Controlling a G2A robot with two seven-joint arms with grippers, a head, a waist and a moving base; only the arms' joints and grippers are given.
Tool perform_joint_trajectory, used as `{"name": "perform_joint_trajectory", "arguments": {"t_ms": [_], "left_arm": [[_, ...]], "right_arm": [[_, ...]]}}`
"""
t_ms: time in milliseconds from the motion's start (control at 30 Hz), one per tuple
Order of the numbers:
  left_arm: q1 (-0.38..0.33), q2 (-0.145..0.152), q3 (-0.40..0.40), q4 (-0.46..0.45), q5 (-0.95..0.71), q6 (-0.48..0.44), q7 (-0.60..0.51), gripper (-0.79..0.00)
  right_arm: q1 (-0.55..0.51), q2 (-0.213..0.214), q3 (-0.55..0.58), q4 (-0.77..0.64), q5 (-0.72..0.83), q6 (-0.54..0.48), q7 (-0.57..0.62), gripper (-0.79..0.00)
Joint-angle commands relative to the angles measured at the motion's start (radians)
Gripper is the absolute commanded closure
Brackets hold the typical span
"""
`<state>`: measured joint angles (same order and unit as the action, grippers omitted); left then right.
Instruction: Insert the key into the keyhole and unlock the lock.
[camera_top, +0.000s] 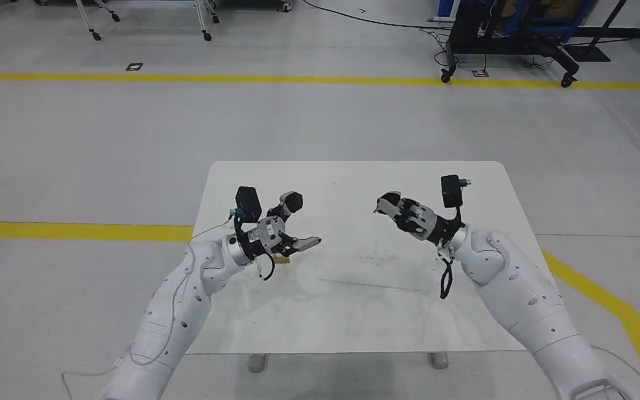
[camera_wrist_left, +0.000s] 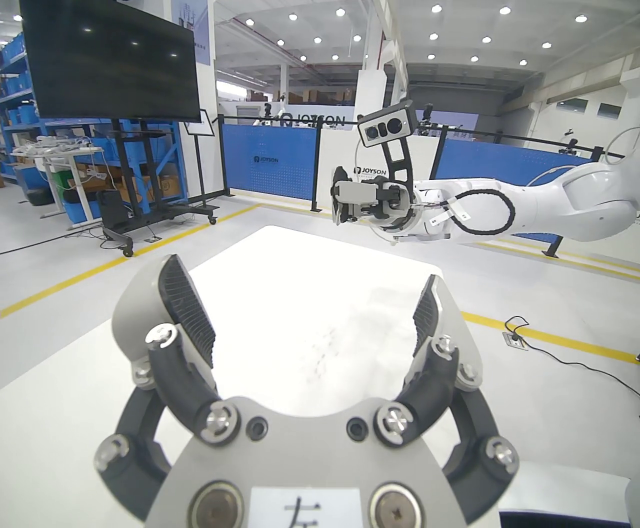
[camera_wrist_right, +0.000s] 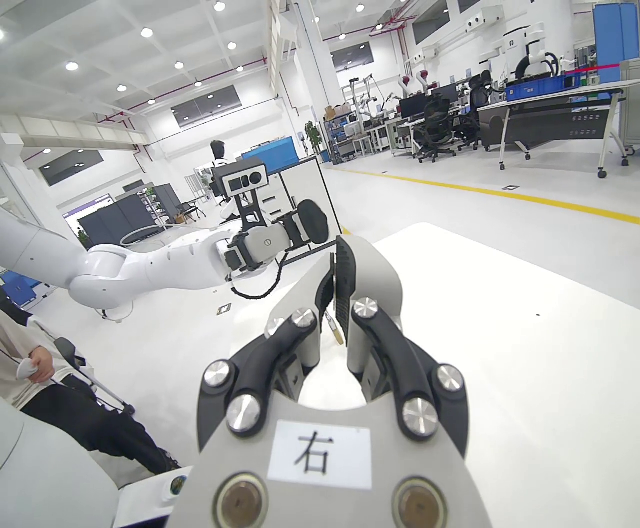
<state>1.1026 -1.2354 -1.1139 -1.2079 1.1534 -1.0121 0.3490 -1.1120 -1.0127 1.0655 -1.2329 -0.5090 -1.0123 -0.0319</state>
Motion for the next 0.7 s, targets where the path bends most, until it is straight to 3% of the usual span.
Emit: {"name": "perform_joint_trajectory", "arguments": {"t_ms": [0, 100, 667], "left_arm": [[0.017, -0.008, 0.058, -0.005, -0.103, 0.000, 0.013, -0.785], [-0.030, -0.013, 0.212, 0.035, -0.410, 0.000, -0.026, -0.785], [-0.030, -0.013, 0.212, 0.035, -0.410, 0.000, -0.026, -0.785]], "right_arm": [[0.000, 0.000, 0.000, 0.000, 0.000, 0.000, 0.000, 0.000], [-0.009, -0.001, -0.003, -0.003, 0.015, 0.017, 0.004, 0.000], [-0.009, -0.001, -0.003, -0.003, 0.015, 0.017, 0.004, 0.000]]}}
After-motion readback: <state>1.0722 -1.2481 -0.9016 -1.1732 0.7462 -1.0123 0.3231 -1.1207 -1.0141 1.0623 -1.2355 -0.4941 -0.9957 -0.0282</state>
